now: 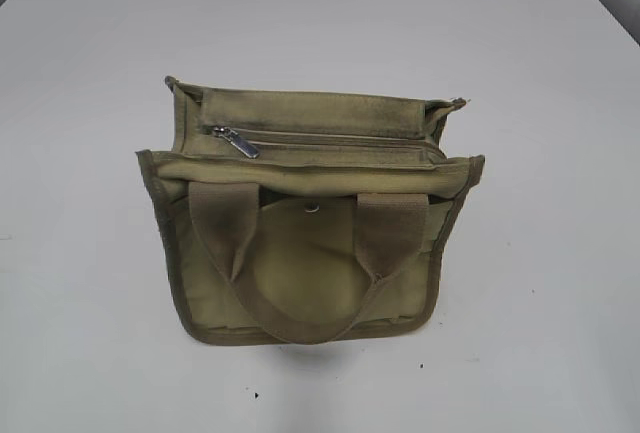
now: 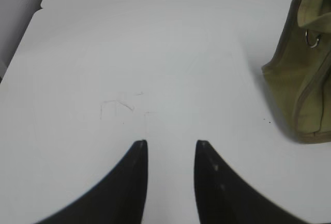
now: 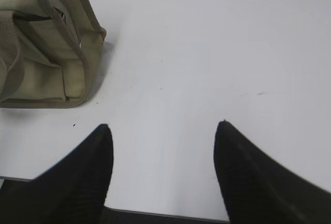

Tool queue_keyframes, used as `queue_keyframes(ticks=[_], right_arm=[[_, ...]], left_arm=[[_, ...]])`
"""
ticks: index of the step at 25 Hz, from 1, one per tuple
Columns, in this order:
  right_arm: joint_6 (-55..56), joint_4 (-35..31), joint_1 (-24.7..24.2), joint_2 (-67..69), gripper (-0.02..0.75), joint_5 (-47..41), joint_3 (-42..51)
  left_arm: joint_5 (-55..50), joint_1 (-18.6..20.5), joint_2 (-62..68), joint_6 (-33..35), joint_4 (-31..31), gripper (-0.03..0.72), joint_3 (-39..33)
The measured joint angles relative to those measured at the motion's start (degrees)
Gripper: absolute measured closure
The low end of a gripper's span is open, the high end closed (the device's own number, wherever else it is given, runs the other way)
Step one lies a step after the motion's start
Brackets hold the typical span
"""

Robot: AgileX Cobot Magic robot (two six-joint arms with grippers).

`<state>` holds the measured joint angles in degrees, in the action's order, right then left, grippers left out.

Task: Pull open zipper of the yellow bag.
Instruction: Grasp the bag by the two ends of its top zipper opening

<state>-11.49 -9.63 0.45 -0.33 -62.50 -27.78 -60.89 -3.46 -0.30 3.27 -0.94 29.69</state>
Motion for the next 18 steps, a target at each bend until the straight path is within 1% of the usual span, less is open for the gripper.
queue_keyframes(ticks=[18], right_arm=[[0.00,0.00,0.00,0.00,0.256,0.00,0.00]], left_arm=[[0.00,0.00,0.00,0.00,0.00,0.445,0.00]])
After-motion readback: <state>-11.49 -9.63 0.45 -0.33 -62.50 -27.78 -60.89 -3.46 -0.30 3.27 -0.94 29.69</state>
